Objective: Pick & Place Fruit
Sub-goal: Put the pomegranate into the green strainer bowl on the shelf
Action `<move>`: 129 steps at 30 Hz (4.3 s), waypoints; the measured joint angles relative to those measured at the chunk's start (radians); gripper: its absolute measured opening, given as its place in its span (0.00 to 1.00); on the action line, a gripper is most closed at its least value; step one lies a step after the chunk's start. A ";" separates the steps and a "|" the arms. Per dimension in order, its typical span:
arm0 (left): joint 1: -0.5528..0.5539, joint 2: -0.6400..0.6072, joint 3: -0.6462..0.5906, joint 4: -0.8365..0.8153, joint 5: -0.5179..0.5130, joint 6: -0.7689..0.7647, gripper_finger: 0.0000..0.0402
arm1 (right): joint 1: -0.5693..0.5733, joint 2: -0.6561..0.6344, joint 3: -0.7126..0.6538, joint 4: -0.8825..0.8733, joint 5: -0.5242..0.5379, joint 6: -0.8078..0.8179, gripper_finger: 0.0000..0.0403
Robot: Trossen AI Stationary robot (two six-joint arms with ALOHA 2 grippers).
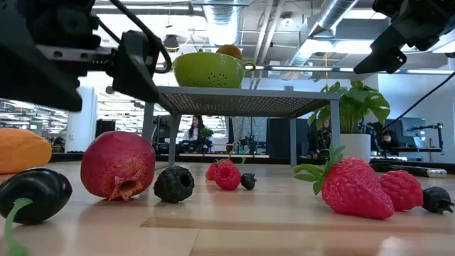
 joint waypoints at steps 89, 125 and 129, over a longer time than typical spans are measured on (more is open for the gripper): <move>0.025 0.070 -0.001 0.240 0.027 -0.152 0.52 | 0.000 0.000 0.000 0.000 0.000 0.000 0.75; 0.429 -0.474 -0.001 0.200 -0.247 0.000 0.53 | 0.000 0.000 0.000 0.000 0.000 0.000 0.75; 0.515 -0.474 -0.001 0.156 -0.247 0.000 0.53 | 0.000 0.000 0.000 0.000 0.000 0.000 0.75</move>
